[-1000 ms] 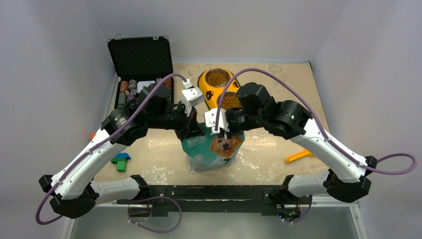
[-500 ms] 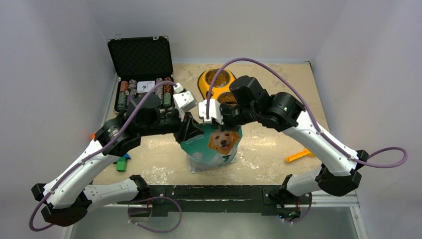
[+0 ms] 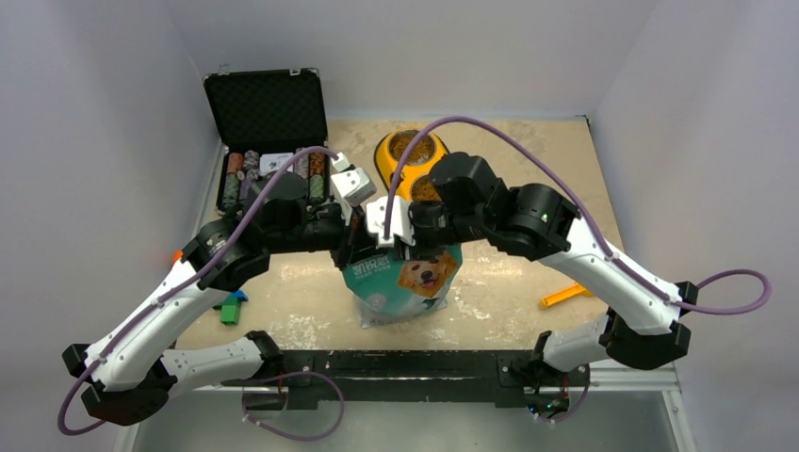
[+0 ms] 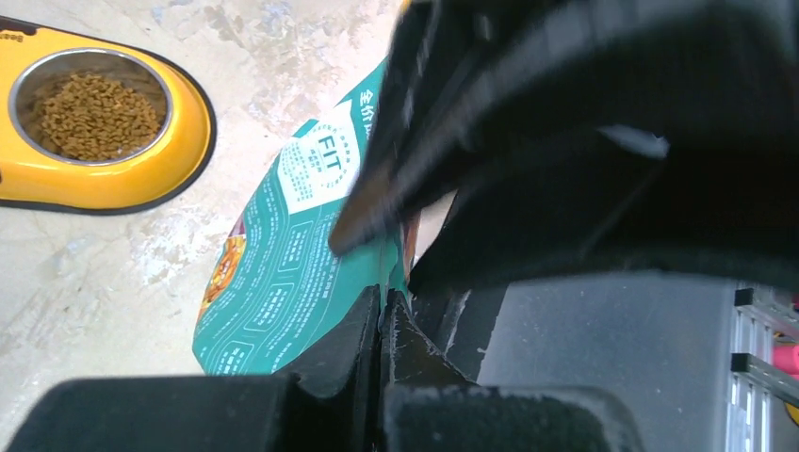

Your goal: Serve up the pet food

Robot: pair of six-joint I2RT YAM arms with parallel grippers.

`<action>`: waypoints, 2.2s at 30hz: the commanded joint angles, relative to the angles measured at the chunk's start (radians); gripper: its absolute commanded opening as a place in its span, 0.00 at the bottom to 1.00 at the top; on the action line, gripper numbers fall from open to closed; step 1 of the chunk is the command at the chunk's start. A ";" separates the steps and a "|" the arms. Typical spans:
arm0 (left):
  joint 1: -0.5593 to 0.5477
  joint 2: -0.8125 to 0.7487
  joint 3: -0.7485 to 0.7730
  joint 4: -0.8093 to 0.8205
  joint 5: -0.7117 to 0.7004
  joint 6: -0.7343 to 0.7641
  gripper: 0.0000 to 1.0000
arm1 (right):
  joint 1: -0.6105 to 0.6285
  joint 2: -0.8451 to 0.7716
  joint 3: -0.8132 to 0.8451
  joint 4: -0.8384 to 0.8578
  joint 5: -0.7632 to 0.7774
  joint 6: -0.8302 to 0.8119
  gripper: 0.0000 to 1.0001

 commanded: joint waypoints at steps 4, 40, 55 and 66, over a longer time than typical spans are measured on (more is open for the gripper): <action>0.021 0.043 0.112 0.070 0.065 -0.089 0.00 | 0.049 -0.053 -0.188 0.184 0.153 -0.114 0.00; 0.015 -0.147 -0.027 -0.081 -0.131 0.096 0.00 | -0.097 -0.224 -0.331 0.308 0.214 -0.090 0.03; 0.015 -0.184 -0.018 -0.124 -0.121 0.084 0.00 | -0.162 -0.261 -0.387 0.304 0.266 -0.142 0.00; 0.015 -0.209 -0.012 -0.158 -0.131 0.074 0.00 | -0.171 -0.249 -0.386 0.314 0.368 -0.127 0.00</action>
